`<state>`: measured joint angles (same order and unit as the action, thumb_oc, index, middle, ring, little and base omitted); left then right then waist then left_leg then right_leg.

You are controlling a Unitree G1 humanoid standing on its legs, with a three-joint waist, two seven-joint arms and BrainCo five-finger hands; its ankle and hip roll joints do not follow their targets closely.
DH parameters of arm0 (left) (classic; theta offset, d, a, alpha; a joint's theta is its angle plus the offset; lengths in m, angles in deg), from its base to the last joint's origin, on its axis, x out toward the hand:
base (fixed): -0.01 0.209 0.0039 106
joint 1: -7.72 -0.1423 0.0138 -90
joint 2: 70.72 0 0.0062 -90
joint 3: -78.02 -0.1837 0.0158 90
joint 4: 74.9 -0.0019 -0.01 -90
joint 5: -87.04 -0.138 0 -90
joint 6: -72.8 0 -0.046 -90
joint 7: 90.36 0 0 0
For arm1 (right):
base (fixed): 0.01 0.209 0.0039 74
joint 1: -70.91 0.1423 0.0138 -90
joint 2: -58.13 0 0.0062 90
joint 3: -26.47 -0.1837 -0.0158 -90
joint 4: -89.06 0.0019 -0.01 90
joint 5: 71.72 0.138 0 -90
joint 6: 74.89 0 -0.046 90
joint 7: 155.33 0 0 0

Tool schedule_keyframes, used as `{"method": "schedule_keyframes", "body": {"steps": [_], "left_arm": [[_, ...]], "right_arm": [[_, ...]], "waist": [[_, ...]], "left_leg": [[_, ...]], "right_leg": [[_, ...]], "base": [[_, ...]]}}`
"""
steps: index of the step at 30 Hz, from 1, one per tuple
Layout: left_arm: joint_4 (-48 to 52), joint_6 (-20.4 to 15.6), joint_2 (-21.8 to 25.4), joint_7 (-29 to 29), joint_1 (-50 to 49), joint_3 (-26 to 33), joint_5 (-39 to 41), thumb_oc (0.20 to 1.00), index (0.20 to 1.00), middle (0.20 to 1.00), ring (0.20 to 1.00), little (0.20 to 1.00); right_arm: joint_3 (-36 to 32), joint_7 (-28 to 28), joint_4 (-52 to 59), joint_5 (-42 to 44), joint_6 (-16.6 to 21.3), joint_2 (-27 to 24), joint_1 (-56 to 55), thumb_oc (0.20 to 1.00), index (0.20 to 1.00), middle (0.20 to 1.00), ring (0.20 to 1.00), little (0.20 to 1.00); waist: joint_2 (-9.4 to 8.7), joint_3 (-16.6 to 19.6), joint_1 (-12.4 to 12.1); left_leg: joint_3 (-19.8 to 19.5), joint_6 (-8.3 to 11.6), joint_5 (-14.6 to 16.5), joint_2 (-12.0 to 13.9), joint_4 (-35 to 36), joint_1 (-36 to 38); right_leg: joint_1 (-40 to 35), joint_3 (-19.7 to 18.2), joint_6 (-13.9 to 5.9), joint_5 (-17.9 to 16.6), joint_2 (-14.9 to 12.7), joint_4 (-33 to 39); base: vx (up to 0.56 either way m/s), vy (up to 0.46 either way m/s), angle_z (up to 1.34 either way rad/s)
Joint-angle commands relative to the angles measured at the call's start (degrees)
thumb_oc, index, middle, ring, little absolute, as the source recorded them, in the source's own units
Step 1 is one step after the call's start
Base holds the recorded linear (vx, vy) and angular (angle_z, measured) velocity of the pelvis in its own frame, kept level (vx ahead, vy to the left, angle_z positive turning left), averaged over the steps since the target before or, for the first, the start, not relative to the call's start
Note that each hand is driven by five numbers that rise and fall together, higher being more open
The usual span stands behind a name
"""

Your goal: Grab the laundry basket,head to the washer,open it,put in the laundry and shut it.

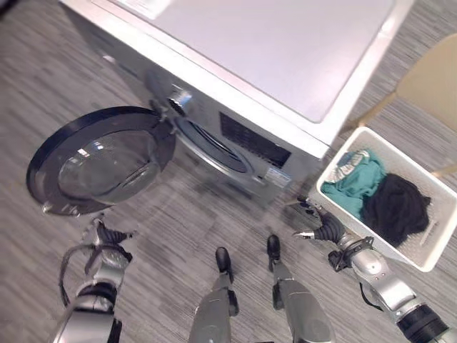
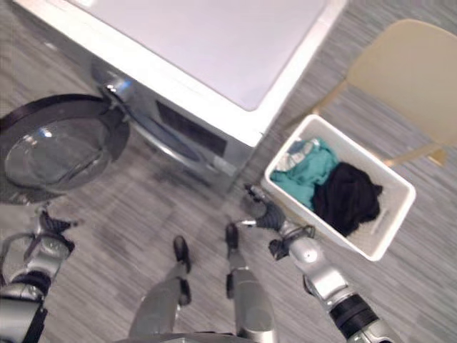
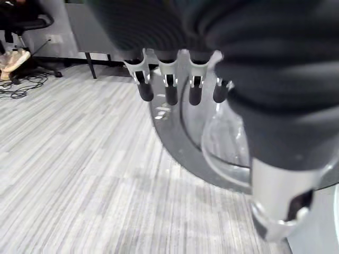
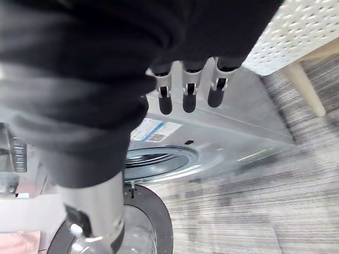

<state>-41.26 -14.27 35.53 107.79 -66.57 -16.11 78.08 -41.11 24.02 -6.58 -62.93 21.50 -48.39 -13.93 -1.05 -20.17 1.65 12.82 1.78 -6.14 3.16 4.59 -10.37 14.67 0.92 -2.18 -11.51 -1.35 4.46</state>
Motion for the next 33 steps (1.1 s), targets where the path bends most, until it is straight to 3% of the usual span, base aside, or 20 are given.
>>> {"method": "schedule_keyframes", "body": {"steps": [1, 6, 8, 10, 11, 15, 17, 20, 21, 22, 24, 26, 29, 33], "left_arm": [[-0.9, -1.7, -0.2, 0.5, -2.7, -1.3, 3.6, 1.000, 1.000, 1.000, 1.000, 1.000], [1.4, -2.2, -5.7, -1.1, -9.2, -1.7, 4.0, 1.000, 1.000, 1.000, 1.000, 1.000], [1.6, -2.0, -9.5, -2.7, -14.9, -1.9, 4.4, 1.000, 1.000, 1.000, 1.000, 1.000], [0.4, -1.7, -11.2, -3.3, -16.6, -1.9, 4.4, 1.000, 1.000, 1.000, 1.000, 1.000], [-0.4, -1.8, -12.1, -3.5, -16.8, -2.2, 4.1, 1.000, 1.000, 1.000, 1.000, 1.000], [-1.8, -2.3, -13.9, -4.8, -17.4, -4.2, 2.2, 1.000, 1.000, 1.000, 1.000, 1.000], [0.3, -2.8, -14.7, -5.9, -17.4, -5.7, 2.6, 1.000, 1.000, 1.000, 1.000, 1.000], [1.3, -3.3, -15.2, -6.1, -16.8, -6.9, 2.9, 1.000, 1.000, 1.000, 1.000, 1.000], [1.8, -3.9, -15.5, -5.9, -16.4, -8.3, 3.2, 1.000, 1.000, 1.000, 1.000, 1.000], [1.9, -4.1, -15.7, -6.3, -16.2, -8.7, 3.6, 1.000, 1.000, 1.000, 1.000, 1.000], [2.5, -4.6, -15.9, -6.2, -16.1, -9.6, 4.5, 1.000, 1.000, 1.000, 1.000, 1.000], [1.9, -4.7, -16.0, -6.2, -16.2, -10.2, 5.0, 1.000, 1.000, 1.000, 1.000, 1.000], [0.3, -4.9, -15.8, -6.2, -16.4, -10.0, 5.1, 1.000, 1.000, 1.000, 1.000, 1.000], [-2.1, -4.8, -15.5, -6.2, -16.8, -9.6, 4.4, 1.000, 1.000, 1.000, 1.000, 1.000]], "right_arm": [[-2.9, -2.9, 2.3, -6.7, 2.0, 3.0, -0.8, 1.000, 1.000, 1.000, 1.000, 1.000], [-5.8, -4.5, 4.6, -13.2, 1.3, 1.7, 0.1, 1.000, 1.000, 1.000, 1.000, 1.000], [-7.5, -5.4, 5.6, -17.1, 1.1, 0.9, 0.4, 1.000, 1.000, 1.000, 1.000, 1.000], [-8.0, -5.7, 5.7, -18.5, 0.8, 0.6, 0.4, 1.000, 1.000, 1.000, 1.000, 1.000], [-8.2, -5.9, 5.6, -19.3, 0.6, 0.3, 0.2, 1.000, 1.000, 1.000, 1.000, 1.000], [-9.3, -6.0, 4.7, -21.4, 0.3, -1.0, -1.5, 1.000, 1.000, 1.000, 1.000, 1.000], [-9.3, -6.8, 3.5, -23.9, -0.3, -3.0, -2.0, 1.000, 1.000, 1.000, 1.000, 1.000], [-8.1, -7.4, 2.0, -24.7, -0.7, -4.6, -0.2, 1.000, 1.000, 1.000, 1.000, 1.000], [-7.1, -7.9, 0.8, -24.8, -1.0, -5.1, 1.2, 1.000, 1.000, 1.000, 1.000, 1.000], [-6.5, -7.7, 0.0, -24.9, -1.4, -5.1, 2.0, 1.000, 1.000, 1.000, 1.000, 1.000], [-5.0, -8.2, -1.7, -25.2, -1.2, -5.0, 3.8, 1.000, 1.000, 1.000, 1.000, 1.000], [-3.0, -8.6, -4.3, -26.8, -1.8, -5.5, 5.7, 1.000, 1.000, 1.000, 1.000, 1.000], [-1.0, -8.8, -6.6, -27.5, -1.7, -6.1, 7.9, 1.000, 1.000, 1.000, 1.000, 1.000], [0.4, -8.5, -7.7, -29.2, -2.1, -6.5, 9.2, 1.000, 1.000, 1.000, 1.000, 1.000]], "waist": [[-3.45, 4.1, 0.3], [-2.89, 4.8, 0.4], [-1.66, 5.9, -0.7], [-1.22, 7.2, -1.1], [-1.13, 7.8, -1.0], [-0.48, 9.4, 0.2], [-0.17, 9.1, 1.1], [0.09, 8.1, 0.8], [-0.17, 7.5, 0.6], [-0.36, 7.4, 0.4], [-0.70, 7.3, -0.5], [0.01, 7.6, -1.8], [0.55, 7.7, -2.7], [0.75, 8.1, -2.9]], "left_leg": [[-2.9, -1.73, 6.9, -3.3, -3.6, -1.2], [0.6, -1.98, 7.7, -2.3, -4.2, 2.3], [6.5, -0.94, 7.9, 0.7, -3.9, 6.1], [8.3, -0.16, 9.3, 1.8, -4.1, 8.6], [9.1, 0.09, 9.4, 2.1, -4.5, 9.2], [9.8, 0.89, 10.5, 2.7, -6.0, 10.9], [9.2, 2.33, 10.9, 5.0, -13.1, 9.4], [5.9, 3.22, 9.7, 6.5, -20.4, 6.7], [4.1, 3.17, 7.1, 6.1, -21.9, 4.8], [1.7, 3.05, 7.3, 5.1, -22.4, 3.6], [-3.4, 2.25, 9.2, 1.3, -19.7, 1.0], [-7.7, 2.32, 6.9, -0.5, -12.7, -0.3], [-10.0, 2.44, 5.5, -1.1, -9.0, -0.9], [-9.4, 1.55, 5.4, -1.5, -7.0, 1.1]], "right_leg": [[-0.9, 0.0, -5.35, 11.0, -3.6, -7.2], [-2.1, 0.4, -5.62, 11.2, -3.1, -8.9], [-4.1, 13.1, -5.19, 12.9, -6.6, -11.7], [-6.3, 17.1, -5.14, 14.9, -7.7, -12.3], [-6.9, 17.4, -5.01, 15.2, -7.8, -12.0], [-9.0, 13.5, -4.56, 15.7, -6.1, -9.7], [-11.4, 11.0, -3.14, 16.4, -4.5, -6.7], [-12.6, 9.3, -1.64, 16.6, -3.2, -5.6], [-12.6, 9.2, -0.78, 15.8, -3.2, -4.8], [-12.8, 8.8, -0.62, 15.7, -3.2, -4.3], [-12.8, 7.6, -1.07, 15.5, -3.3, -3.3], [-13.1, 6.2, -1.82, 15.2, -2.1, -2.5], [-13.1, 4.4, -2.36, 15.5, -1.1, -2.5], [-13.3, 3.5, -2.73, 15.8, -1.4, -3.0]], "base": [[0.10, 0.005, 0.10], [0.04, 0.001, -0.28], [0.09, -0.129, -1.73], [0.18, -0.164, -1.40], [0.12, -0.205, -1.28], [0.12, -0.185, -0.54], [0.05, -0.304, -0.34], [-0.01, -0.143, -0.15], [-0.09, -0.088, -0.67], [-0.08, -0.091, -0.65], [0.03, -0.027, -0.30], [0.11, 0.014, -0.37], [0.12, 0.067, -0.29], [0.14, 0.148, -0.46]]}}
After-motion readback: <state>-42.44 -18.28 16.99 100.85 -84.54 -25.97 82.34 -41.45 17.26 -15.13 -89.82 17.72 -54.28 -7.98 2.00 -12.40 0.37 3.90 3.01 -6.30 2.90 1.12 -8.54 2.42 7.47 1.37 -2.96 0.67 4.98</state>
